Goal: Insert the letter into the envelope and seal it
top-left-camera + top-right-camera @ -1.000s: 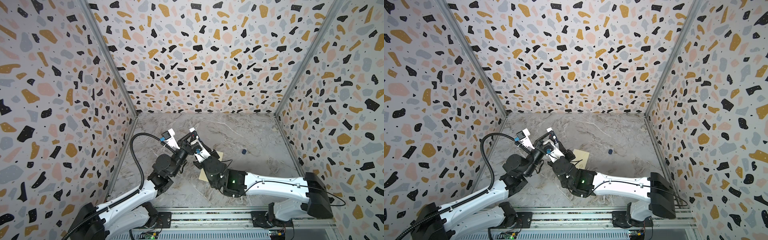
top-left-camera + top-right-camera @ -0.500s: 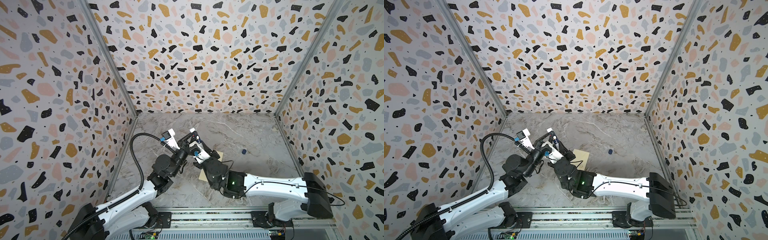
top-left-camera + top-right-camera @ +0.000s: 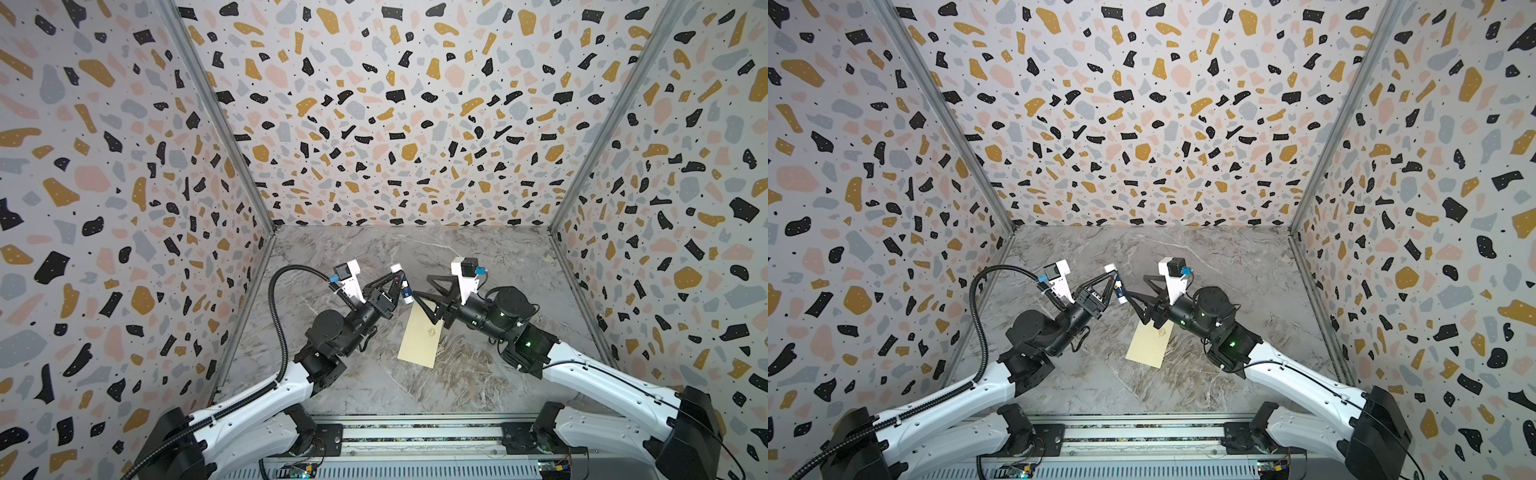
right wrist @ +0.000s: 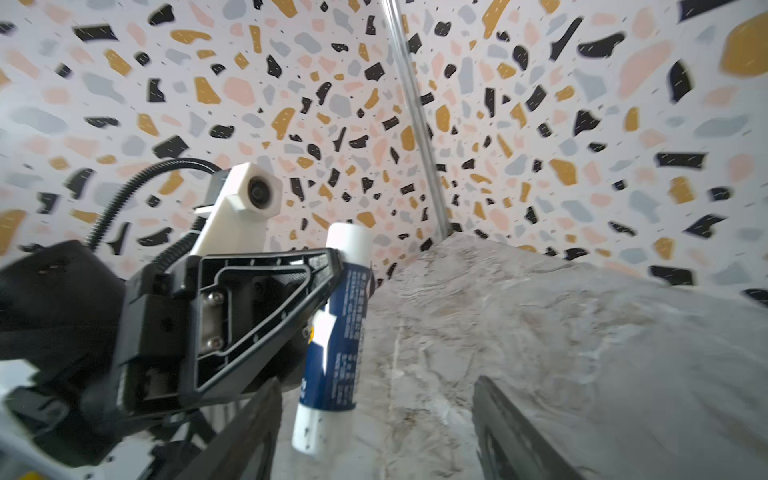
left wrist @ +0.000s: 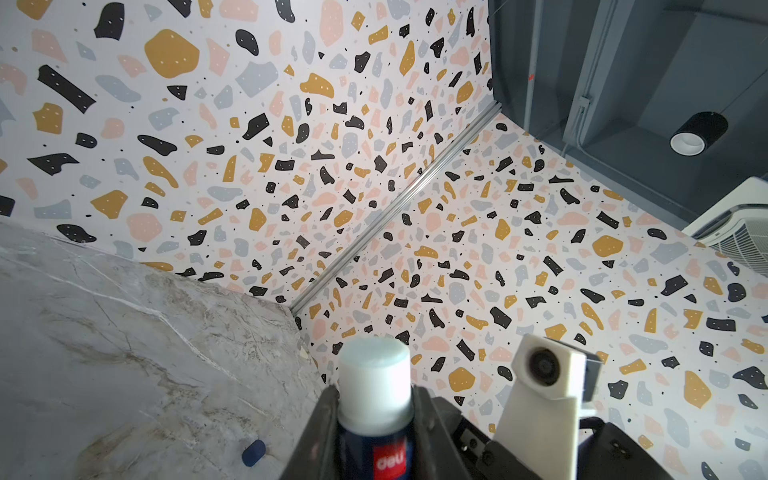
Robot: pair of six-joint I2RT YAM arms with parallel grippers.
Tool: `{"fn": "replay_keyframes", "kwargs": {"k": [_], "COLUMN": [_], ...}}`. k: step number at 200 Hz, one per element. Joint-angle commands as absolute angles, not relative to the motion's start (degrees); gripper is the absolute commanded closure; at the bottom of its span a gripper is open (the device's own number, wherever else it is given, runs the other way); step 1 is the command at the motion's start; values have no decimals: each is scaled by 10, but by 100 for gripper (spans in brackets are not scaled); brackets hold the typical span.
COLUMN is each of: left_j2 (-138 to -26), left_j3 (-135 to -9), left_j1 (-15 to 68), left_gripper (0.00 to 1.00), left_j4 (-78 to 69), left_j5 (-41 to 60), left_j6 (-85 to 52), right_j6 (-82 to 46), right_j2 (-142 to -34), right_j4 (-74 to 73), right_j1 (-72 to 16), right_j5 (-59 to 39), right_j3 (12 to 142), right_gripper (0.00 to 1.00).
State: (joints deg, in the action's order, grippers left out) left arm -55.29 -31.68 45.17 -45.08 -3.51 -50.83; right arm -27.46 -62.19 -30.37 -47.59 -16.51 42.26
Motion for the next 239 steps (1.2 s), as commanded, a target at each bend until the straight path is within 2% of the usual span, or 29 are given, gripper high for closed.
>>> {"fn": "replay_keyframes", "kwargs": {"k": [1,69,158,239], "left_j2": [-541,-542,-546,-549], "left_j3": [-339,-339,-338,-332], "left_j1": [454,454,454,454], "left_gripper": [100,100,100,100], "left_j4": [-492,-499,-506,-515], "left_j5": [-22,-20,-17,-13], "left_j6": [-524,-531,-539,-548], "right_j6": [-413,-522,-538,-553], "right_j2": [-630,-681,-710,-724], "right_j4": [-406,-548,-572,-596], "right_j1": [-452,-443,-442,-442], "right_j5": [-316,-374,-360,-352], "right_j3": [407,370,385,388], "right_gripper": [27,33,46,51]}}
